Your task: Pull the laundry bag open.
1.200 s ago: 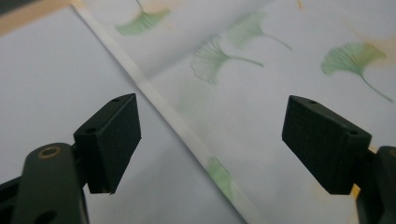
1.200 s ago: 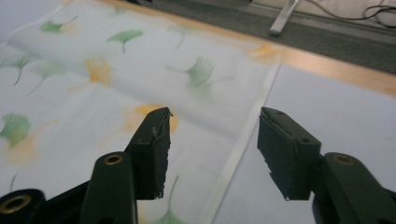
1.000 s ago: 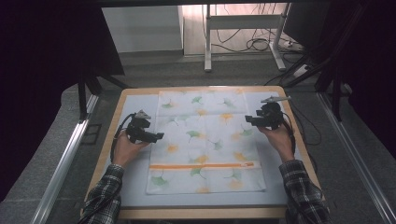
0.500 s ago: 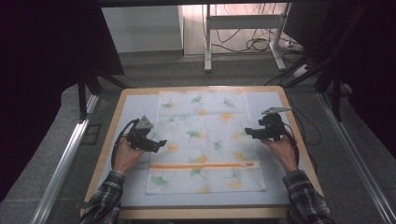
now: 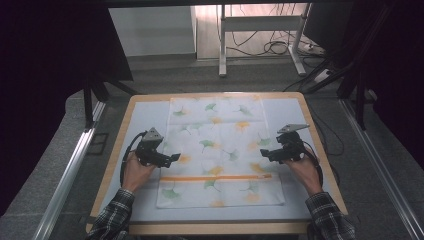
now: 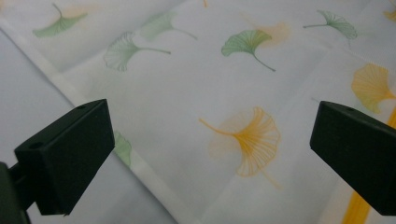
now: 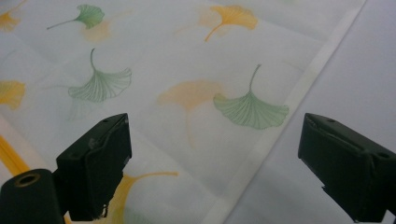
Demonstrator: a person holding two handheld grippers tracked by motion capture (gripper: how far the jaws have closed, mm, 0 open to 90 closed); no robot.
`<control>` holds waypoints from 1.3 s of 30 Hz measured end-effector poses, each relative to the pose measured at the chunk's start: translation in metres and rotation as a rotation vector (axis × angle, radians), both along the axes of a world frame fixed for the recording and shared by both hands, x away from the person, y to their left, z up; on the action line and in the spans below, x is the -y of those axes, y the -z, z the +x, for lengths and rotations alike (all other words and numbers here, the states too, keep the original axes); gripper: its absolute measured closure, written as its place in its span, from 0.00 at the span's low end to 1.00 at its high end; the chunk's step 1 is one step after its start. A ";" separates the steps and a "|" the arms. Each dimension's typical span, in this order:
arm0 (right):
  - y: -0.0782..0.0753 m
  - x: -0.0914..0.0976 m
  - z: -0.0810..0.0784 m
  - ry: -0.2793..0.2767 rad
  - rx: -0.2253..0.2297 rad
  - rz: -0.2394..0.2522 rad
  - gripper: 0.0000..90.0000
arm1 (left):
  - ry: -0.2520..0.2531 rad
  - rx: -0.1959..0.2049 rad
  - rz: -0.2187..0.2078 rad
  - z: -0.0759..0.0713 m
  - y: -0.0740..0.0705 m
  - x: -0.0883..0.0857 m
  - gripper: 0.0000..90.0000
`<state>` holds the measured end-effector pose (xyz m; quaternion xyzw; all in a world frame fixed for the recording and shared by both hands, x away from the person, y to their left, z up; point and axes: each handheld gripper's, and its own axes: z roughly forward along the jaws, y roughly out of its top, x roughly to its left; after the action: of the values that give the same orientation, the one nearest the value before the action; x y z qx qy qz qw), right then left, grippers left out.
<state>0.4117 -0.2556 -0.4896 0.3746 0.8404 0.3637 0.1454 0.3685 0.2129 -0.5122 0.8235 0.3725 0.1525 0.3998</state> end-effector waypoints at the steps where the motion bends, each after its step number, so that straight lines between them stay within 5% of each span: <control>1: 0.000 0.000 -0.002 -0.004 0.001 -0.005 0.10 | -0.019 -0.028 0.029 -0.002 0.000 0.001 0.00; 6: 0.003 0.001 -0.013 -0.018 0.005 -0.039 0.09 | -0.057 -0.069 0.098 -0.003 0.007 0.003 0.06; 9: 0.004 0.002 -0.020 -0.019 0.004 -0.046 0.09 | -0.109 -0.082 0.182 0.000 0.013 0.002 0.25; 12: 0.005 0.004 -0.028 -0.023 0.000 -0.047 0.09 | -0.122 -0.121 0.170 0.003 0.016 -0.005 0.51; 13: 0.005 0.004 -0.030 -0.023 0.001 -0.045 0.09 | -0.136 -0.130 0.190 0.004 0.018 -0.006 0.56; 16: 0.005 0.006 -0.036 -0.022 0.000 -0.047 0.09 | -0.101 -0.163 0.130 0.008 0.022 -0.012 0.70; 22: 0.003 0.014 -0.048 -0.015 -0.002 -0.041 0.09 | -0.100 -0.196 0.085 0.012 0.022 -0.016 0.97; 33: 0.006 0.025 -0.068 -0.028 -0.018 -0.042 0.09 | -0.109 -0.183 0.119 0.017 0.019 -0.017 0.96; 39: 0.010 0.020 -0.074 -0.089 -0.028 -0.071 0.07 | -0.082 -0.146 0.084 0.012 0.014 -0.007 0.64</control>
<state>0.3380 -0.2758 -0.5000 0.3363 0.8706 0.3346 0.1304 0.3806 0.2200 -0.5262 0.8325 0.4273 0.1238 0.3301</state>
